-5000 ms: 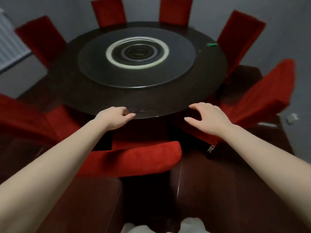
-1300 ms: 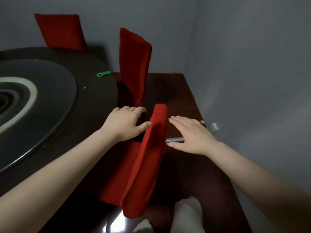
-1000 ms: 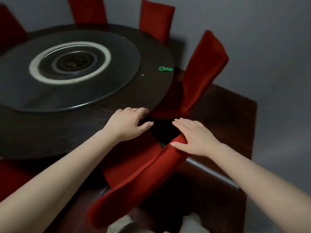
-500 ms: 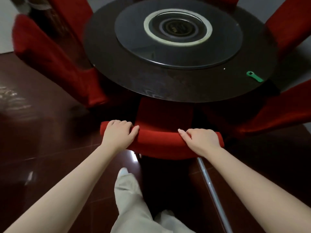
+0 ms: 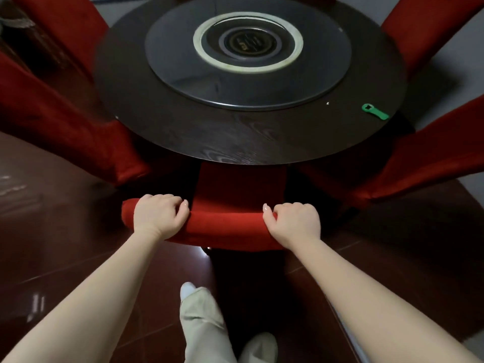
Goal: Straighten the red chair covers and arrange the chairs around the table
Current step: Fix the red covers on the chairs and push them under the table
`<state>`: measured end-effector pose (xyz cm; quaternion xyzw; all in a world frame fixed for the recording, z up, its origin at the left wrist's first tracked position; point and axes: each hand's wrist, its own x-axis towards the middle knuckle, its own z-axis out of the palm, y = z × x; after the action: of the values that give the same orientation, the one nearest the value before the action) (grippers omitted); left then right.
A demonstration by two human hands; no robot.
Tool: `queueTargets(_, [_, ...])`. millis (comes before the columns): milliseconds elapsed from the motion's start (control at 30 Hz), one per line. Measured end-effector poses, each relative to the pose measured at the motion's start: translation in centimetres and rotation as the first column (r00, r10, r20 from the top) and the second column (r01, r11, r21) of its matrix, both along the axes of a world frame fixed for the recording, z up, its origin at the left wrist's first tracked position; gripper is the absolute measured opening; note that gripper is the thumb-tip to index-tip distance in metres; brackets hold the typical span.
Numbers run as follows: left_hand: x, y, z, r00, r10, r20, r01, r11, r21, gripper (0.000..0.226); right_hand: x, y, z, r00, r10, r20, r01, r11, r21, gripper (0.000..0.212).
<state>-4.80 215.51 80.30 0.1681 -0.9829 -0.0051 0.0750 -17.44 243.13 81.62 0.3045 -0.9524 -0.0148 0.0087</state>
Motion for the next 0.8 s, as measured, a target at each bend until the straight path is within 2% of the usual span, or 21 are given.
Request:
queueTargets(133, [-1.3,-2.8,0.0,1.000,0.006,0.001,-0.006,1.000,-0.012,0.051,-0.4,-2.6,-0.1,1.000,-0.010,-0.012,0.010,0.999,-0.037,0.063])
queueTargets(367, [-1.4,-2.6,0.0,1.000,0.006,0.018,-0.005,1.000,-0.022,0.051,-0.6,-2.8,0.0,0.999,-0.041,-0.013,0.040,0.997,-0.071,0.054])
queueTargets(633, [0.5,-3.5,-0.1,0.998,-0.005,0.067,0.006,1.000,-0.006,0.051,0.5,-3.4,0.1,0.999,-0.030,0.033,0.032,0.998,-0.048,0.062])
queueTargets(733, [0.7,-3.8,0.2,0.994,0.001,0.105,0.000,1.000,-0.014,0.054,0.9,-3.6,0.4,0.998,0.001,0.066,0.000,1.000,-0.026,0.062])
queueTargets(800, [0.7,-3.7,0.7,0.986,0.025,0.167,-0.025,1.000,-0.005,0.056,0.7,-2.8,0.8,0.992,0.074,0.098,-0.067,0.996,-0.066,0.059])
